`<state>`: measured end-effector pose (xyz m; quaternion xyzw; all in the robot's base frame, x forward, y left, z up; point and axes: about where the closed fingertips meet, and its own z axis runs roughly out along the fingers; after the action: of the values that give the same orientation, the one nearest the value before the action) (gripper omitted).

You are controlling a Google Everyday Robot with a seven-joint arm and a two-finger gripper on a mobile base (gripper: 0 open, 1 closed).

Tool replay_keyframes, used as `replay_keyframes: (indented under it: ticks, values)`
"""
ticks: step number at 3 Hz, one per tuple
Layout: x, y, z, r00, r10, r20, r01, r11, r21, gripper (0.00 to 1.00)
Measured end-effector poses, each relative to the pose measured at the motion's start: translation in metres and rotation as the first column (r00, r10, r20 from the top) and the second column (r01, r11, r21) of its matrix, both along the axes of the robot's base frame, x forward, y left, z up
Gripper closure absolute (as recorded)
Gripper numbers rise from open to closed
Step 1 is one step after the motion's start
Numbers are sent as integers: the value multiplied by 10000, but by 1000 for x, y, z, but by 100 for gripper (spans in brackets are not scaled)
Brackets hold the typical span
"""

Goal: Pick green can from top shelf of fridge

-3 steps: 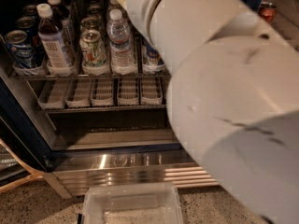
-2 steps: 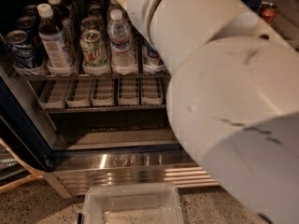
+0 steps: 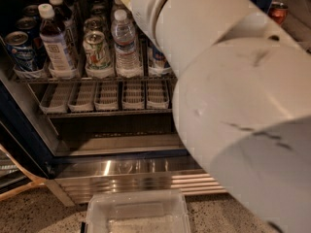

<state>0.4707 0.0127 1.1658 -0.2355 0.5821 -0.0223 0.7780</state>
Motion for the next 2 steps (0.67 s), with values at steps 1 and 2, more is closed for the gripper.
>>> replay_keyframes:
  ticks: [1,2]
  values:
    - [0,0,0,10000,1,-1,-1,10000,0,100]
    - [1,4,-18,9947,603,-831,-593,9981,140,100]
